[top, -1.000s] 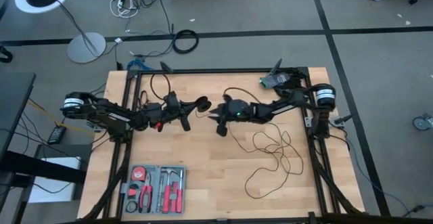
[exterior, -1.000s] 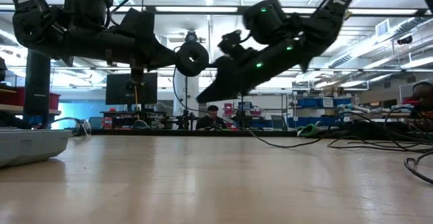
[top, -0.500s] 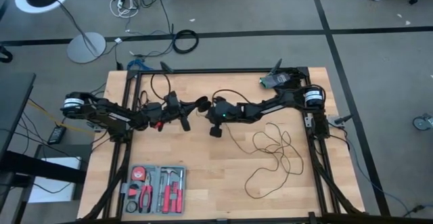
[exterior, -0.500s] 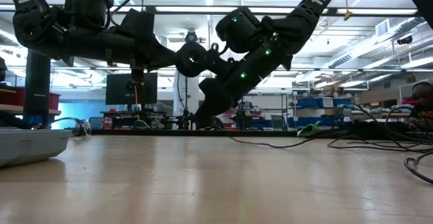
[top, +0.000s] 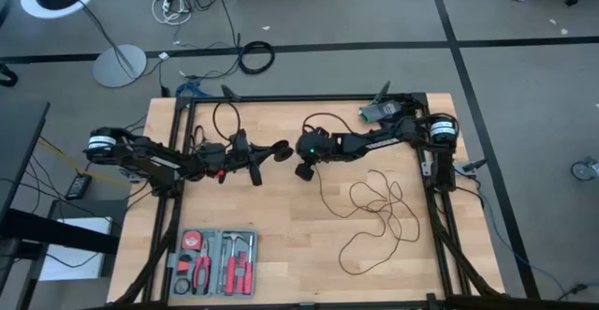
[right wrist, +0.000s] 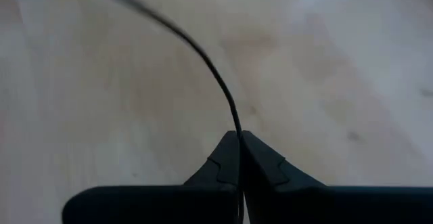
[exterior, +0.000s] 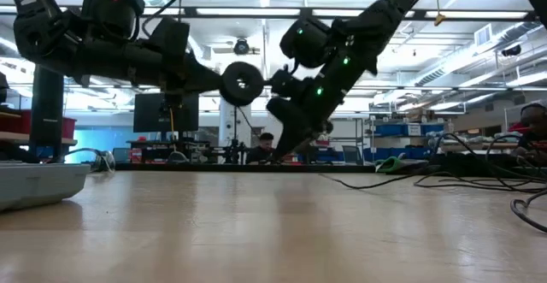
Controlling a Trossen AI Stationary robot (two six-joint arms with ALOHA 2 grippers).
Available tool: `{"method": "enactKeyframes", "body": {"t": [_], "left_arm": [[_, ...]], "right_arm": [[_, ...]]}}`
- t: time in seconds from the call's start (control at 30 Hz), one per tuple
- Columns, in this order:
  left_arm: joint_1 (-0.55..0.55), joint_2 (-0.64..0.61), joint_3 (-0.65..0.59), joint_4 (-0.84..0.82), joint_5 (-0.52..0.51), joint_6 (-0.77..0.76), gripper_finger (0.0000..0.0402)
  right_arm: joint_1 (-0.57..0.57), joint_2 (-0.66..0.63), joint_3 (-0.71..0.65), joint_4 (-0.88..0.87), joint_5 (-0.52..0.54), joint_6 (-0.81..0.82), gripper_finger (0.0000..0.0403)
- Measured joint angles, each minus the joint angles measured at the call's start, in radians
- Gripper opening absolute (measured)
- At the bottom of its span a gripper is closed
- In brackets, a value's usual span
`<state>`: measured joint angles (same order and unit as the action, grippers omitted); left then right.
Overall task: Coil cords
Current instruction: Coil the black wire on the spool
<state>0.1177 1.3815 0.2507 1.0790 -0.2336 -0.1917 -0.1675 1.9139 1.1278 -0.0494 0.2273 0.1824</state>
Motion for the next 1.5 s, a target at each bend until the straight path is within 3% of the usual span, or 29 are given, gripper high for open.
{"method": "enactKeyframes", "body": {"t": [0.23,0.37,0.77,1.07,1.33,1.5], "left_arm": [[0.0,0.0,-0.046,-0.017,-0.026,-0.003,0.0],[0.0,0.0,-0.046,-0.055,-0.036,0.003,0.0],[0.0,0.0,-0.04,-0.08,-0.144,0.0,0.0],[0.0,0.0,0.016,-0.082,-0.163,-0.003,0.0],[0.0,0.0,0.078,-0.134,-0.179,0.004,0.0],[0.0,0.0,0.086,-0.117,-0.185,-0.002,0.0]], "right_arm": [[-0.013,-0.145,0.0,-0.05,0.0,0.023,0.0001],[-0.005,-0.178,0.0,0.055,-0.006,0.027,0.0001],[0.068,-0.134,0.001,0.37,-0.051,-0.018,0.0],[0.081,-0.097,0.004,0.464,-0.098,-0.023,0.0],[0.093,-0.037,0.008,0.474,-0.101,-0.029,0.0002],[0.093,-0.033,0.007,0.377,-0.097,-0.029,0.0005]]}}
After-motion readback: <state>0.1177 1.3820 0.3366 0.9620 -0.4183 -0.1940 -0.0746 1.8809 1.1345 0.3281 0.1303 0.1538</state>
